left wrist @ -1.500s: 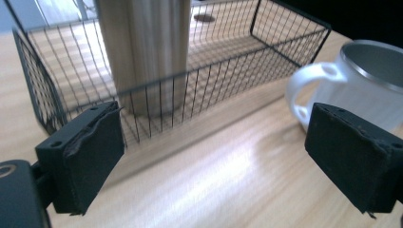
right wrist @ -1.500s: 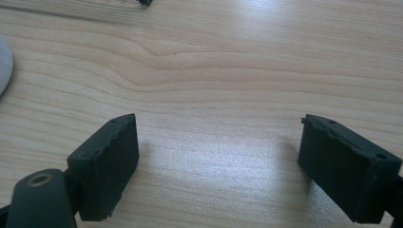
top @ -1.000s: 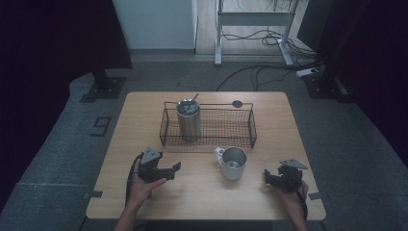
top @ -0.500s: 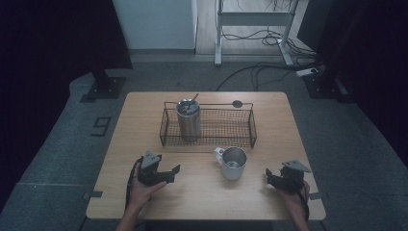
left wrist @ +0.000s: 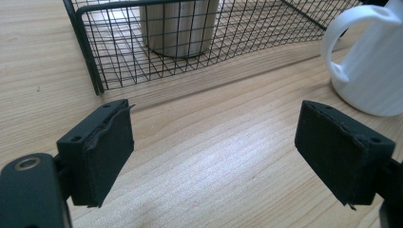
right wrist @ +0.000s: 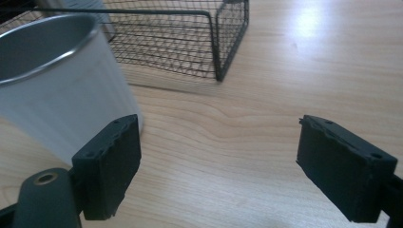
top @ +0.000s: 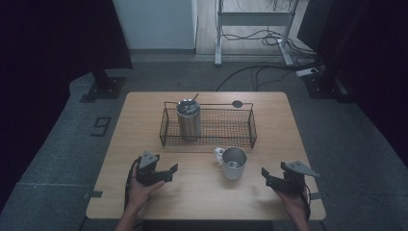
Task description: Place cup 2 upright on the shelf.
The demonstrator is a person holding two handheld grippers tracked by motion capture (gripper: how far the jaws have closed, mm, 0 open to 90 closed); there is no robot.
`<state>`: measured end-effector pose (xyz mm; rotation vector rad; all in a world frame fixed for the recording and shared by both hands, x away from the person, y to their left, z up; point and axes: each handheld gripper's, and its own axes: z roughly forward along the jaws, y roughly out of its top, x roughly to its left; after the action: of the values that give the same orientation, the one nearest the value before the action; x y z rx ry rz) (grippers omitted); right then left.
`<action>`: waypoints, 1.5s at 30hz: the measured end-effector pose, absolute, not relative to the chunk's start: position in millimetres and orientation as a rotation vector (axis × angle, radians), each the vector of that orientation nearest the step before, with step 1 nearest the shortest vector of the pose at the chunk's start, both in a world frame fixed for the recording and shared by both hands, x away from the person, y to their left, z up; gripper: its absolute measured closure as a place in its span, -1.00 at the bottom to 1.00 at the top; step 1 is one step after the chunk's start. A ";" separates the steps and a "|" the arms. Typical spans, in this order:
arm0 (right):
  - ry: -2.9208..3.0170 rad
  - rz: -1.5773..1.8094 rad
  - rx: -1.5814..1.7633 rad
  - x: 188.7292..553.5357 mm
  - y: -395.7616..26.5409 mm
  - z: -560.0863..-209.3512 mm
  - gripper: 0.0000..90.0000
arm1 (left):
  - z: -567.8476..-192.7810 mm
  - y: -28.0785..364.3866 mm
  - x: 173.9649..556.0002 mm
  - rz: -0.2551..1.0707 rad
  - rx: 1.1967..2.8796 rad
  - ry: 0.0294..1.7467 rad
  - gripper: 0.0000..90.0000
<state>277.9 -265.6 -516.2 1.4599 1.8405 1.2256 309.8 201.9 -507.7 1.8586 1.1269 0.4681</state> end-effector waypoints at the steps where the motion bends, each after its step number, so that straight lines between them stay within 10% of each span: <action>1: 1.843 1.226 1.447 277.0 -263.5 -515.1 -0.68 | -507.4 202.2 309.7 0.468 1.855 1.127 -0.71; 45: 2.035 1.300 1.255 287.6 -179.6 -503.2 -0.88 | -511.4 202.0 310.2 0.401 1.854 1.150 -0.68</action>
<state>287.6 -179.6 -503.2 1.2547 2.0353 1.2996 310.2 202.0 -511.4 1.8536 1.1498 0.4010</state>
